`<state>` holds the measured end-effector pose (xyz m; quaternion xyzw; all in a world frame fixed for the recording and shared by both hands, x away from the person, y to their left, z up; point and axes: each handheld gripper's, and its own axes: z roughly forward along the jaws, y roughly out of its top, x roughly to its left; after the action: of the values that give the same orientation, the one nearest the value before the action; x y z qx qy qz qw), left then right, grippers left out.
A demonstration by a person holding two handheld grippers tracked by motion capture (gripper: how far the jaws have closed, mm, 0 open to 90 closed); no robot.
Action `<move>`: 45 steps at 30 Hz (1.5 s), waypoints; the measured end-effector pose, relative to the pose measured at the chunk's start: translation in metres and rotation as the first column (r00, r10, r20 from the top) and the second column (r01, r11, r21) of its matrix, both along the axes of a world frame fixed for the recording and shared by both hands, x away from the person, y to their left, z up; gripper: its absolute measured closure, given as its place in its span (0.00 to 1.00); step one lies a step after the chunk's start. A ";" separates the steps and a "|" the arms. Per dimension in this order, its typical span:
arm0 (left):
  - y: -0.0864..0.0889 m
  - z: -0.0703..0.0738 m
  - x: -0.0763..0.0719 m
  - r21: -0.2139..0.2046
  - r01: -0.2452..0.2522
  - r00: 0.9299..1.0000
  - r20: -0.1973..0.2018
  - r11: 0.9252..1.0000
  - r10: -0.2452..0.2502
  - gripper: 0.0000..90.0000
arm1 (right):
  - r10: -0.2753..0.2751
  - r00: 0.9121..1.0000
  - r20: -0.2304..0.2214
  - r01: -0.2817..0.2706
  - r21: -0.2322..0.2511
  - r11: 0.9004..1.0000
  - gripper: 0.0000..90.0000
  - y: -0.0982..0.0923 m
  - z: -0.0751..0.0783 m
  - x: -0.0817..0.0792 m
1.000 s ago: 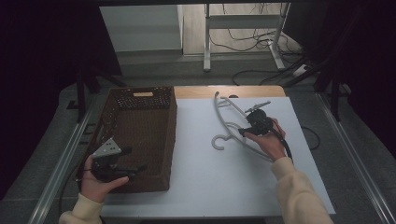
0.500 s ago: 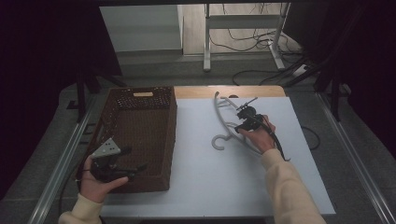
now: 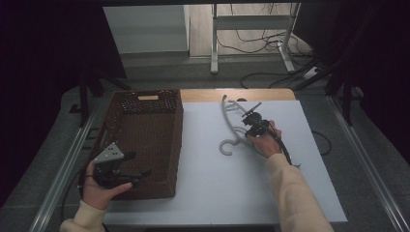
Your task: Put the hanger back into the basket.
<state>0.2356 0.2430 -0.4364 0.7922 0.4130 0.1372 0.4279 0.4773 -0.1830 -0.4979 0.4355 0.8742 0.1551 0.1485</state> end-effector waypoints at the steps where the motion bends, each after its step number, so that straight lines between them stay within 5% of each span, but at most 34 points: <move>1: 0.000 0.000 0.000 -0.001 -0.001 1.000 0.000 1.000 0.001 0.17 | -0.006 1.000 0.001 0.006 -0.006 1.000 0.88 0.000 0.000 0.000; 9: 0.001 0.000 0.000 -0.001 -0.001 1.000 0.001 1.000 0.001 0.17 | -0.026 1.000 -0.008 0.026 -0.009 1.000 0.90 0.003 0.004 0.003; 20: 0.001 0.002 -0.001 0.001 -0.003 1.000 0.007 1.000 0.003 0.17 | -0.043 0.999 0.019 0.040 0.133 0.990 0.90 0.004 0.035 0.000; 27: -0.001 0.002 -0.001 0.003 0.001 1.000 0.008 1.000 -0.001 0.17 | -0.067 0.998 0.021 0.058 0.270 0.961 0.90 0.002 0.058 -0.004; 35: -0.001 0.003 -0.001 0.004 0.001 1.000 0.010 1.000 -0.001 0.17 | -0.087 0.995 0.040 0.068 0.343 0.937 0.90 0.004 0.083 -0.011; 45: -0.006 0.005 -0.002 0.001 0.009 1.000 0.014 1.000 -0.010 0.17 | -0.104 0.994 0.041 0.075 0.445 0.892 0.90 0.004 0.101 -0.022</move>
<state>0.2341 0.2373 -0.4314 0.7933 0.4062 0.1407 0.4311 0.4553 -0.1793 -0.3973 0.4924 0.7898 0.3567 0.0802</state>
